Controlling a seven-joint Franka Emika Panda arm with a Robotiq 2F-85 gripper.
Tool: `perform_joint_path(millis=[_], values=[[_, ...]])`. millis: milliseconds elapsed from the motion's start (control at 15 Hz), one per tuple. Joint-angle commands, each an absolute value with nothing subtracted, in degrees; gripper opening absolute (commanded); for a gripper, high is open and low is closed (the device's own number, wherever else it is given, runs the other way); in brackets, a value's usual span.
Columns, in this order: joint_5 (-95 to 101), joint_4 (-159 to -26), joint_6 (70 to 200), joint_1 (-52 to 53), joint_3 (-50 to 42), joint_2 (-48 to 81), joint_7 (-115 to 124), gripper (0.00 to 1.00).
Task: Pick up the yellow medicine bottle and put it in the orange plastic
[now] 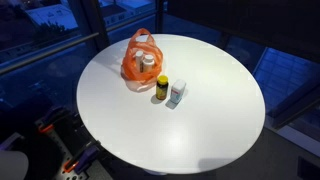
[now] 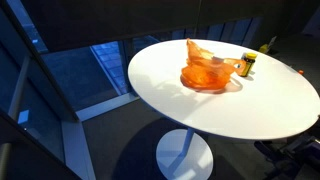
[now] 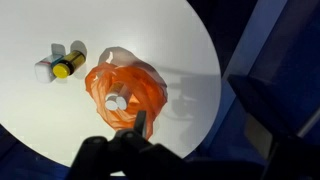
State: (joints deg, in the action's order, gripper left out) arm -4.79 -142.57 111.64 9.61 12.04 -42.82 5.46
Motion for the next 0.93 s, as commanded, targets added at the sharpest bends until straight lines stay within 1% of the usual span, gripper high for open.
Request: perform_joint_path(millis=[0,533,867], values=[[-4.6,-142.3,111.5,9.9,11.8,-42.7,5.6,1.0],[-4.6,-141.6,110.5,9.6,11.8,-42.5,6.0,1.0],[-3.8,-136.0,108.3,7.1,11.5,-36.5,7.8,1.0]])
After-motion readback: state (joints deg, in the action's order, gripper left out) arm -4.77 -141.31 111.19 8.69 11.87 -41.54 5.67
